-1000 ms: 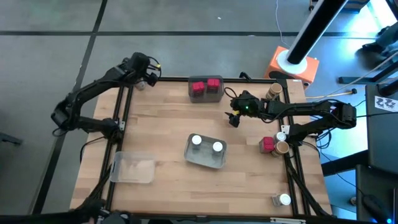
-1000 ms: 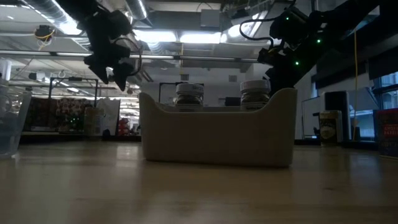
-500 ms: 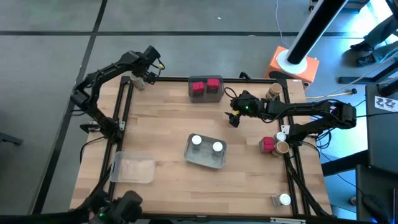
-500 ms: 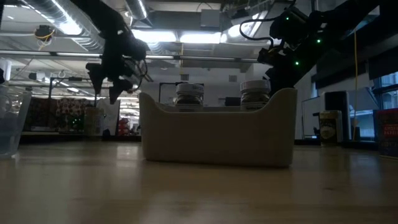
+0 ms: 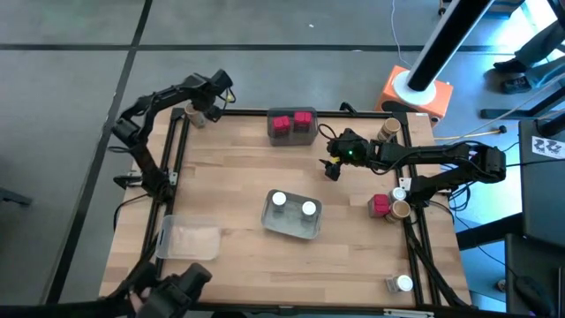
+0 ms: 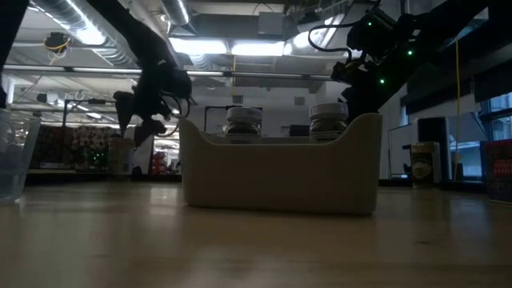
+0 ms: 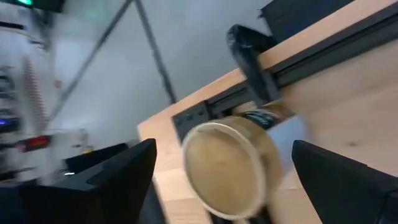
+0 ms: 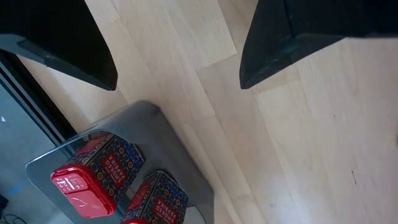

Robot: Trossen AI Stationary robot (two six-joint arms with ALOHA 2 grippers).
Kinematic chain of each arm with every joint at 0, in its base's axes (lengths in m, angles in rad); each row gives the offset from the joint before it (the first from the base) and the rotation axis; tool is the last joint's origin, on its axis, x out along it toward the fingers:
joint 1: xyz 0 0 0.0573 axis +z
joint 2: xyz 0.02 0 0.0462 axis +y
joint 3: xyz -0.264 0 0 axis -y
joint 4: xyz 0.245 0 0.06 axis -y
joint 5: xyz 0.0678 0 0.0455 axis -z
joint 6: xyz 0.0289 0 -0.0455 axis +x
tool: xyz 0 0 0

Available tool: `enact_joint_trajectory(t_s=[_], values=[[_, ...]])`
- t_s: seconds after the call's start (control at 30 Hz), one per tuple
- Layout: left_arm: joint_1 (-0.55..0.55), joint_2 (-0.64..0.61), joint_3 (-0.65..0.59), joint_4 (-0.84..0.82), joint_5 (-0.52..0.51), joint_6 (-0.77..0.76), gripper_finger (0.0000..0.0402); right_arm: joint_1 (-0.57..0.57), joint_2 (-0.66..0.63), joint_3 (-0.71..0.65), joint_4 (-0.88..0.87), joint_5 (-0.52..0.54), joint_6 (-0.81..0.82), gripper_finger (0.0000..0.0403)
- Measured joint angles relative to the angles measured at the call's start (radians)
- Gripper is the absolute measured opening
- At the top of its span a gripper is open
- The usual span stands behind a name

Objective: Sort spices by type
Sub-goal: Put the top left brown seasoning bottle into the transparent bin

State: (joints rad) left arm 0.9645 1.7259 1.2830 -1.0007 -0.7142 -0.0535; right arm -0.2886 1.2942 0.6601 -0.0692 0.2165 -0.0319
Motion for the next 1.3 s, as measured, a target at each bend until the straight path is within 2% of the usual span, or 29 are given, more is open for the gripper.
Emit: enact_joint_trajectory(t_s=[0.07,0.2,0.37,0.53,0.9,1.07,1.3], values=[[-0.003,0.017,0.000,-0.014,-0.037,0.024,0.0353,0.000,0.000,0.000,0.000,0.000,0.000,0.0337],[-0.003,0.043,0.000,-0.017,-0.048,0.042,0.0348,0.000,0.000,0.000,-0.001,0.000,0.000,0.0337],[0.002,0.081,0.000,-0.052,0.010,0.062,0.0347,0.000,0.000,0.000,-0.001,0.000,0.000,0.0337],[0.023,0.102,0.001,-0.090,0.012,0.056,0.0347,0.000,0.000,0.000,0.000,0.000,0.000,0.0337],[-0.030,0.050,-0.003,-0.091,0.096,0.070,0.0347,0.000,0.000,0.000,0.001,0.000,0.000,0.0337],[-0.054,0.027,-0.001,-0.091,0.176,0.070,0.0347,0.000,0.000,0.000,0.001,0.000,0.000,0.0337],[-0.107,-0.021,-0.004,-0.090,0.233,0.062,0.0347,0.000,0.000,0.000,0.001,0.000,0.000,0.0337]])
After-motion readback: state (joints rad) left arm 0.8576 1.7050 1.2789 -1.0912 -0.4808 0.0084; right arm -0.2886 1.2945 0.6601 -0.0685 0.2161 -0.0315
